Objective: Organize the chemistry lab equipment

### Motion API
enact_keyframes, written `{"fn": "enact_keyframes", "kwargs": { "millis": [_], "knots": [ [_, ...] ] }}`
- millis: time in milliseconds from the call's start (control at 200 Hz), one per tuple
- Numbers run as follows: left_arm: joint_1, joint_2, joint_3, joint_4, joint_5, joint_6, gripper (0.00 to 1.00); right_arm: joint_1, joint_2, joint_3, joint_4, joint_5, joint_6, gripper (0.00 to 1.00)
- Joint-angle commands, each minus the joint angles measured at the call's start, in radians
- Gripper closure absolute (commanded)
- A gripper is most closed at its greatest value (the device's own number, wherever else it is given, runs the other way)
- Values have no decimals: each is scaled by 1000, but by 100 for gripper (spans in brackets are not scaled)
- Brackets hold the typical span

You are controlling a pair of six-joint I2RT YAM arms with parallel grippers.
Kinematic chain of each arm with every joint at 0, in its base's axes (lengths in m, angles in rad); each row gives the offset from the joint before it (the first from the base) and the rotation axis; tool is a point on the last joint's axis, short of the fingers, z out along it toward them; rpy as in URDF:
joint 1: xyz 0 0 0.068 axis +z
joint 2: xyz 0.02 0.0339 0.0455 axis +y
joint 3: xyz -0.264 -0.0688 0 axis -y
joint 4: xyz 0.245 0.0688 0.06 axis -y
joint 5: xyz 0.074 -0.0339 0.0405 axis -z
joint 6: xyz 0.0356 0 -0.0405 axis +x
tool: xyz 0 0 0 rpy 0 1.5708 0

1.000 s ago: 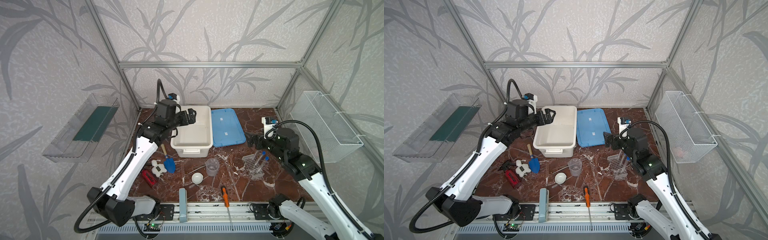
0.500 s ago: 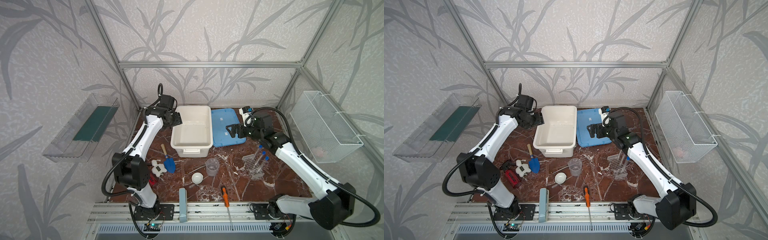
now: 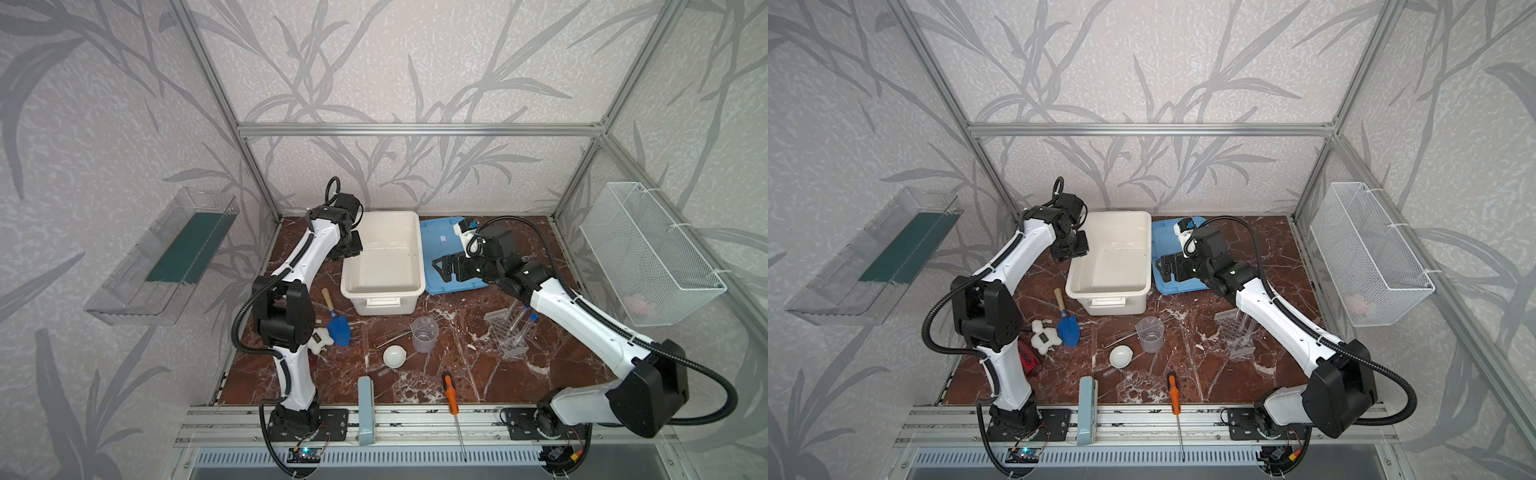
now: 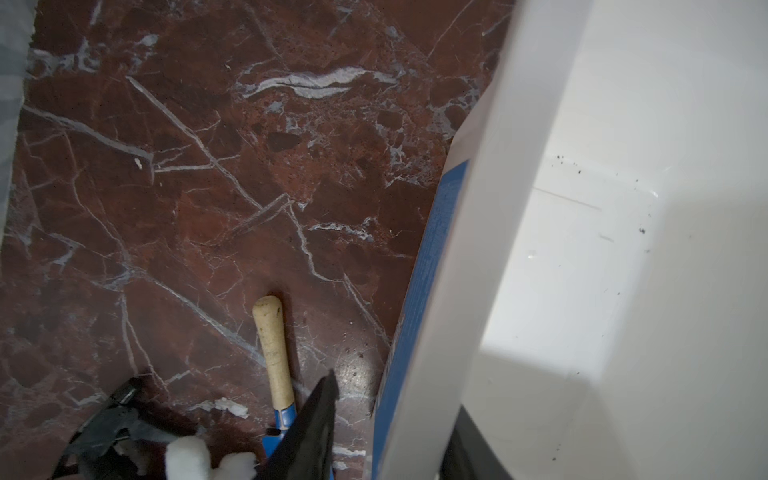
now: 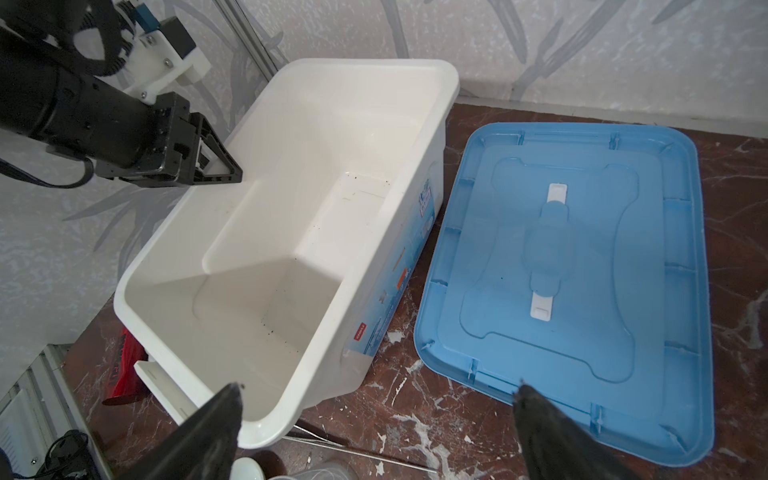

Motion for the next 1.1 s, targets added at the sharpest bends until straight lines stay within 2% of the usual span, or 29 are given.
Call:
{"fn": "enact_keyframes", "kwargs": {
  "millis": [0, 175, 220, 460, 610, 815, 930, 1020, 1095],
  "knots": [
    [4, -22, 2, -61, -54, -62, 68, -1, -39, -20, 14, 31, -9, 0],
    [6, -73, -40, -20, -73, -185, 75, 3, -66, -40, 14, 22, 7, 1],
    [6, -89, -60, 13, -60, -217, 80, 6, -72, -49, 22, 15, 15, 0],
    [11, -155, -139, 136, -8, -410, 80, 60, -49, -57, 50, -14, 40, 0],
    [5, -230, -289, 274, 22, -583, 80, 89, -21, -42, 72, -33, 55, 0],
    [-14, -352, -463, 414, -27, -784, 80, 113, 20, -23, 101, -61, 88, 0],
    [-65, -431, -551, 444, -123, -921, 80, 113, 25, -21, 96, -42, 91, 0],
    [-101, -490, -626, 506, -203, -986, 80, 113, 21, -20, 85, -27, 88, 0],
    [-116, -509, -677, 599, -202, -1016, 78, 113, 15, -26, 86, -20, 88, 0]
  ]
}}
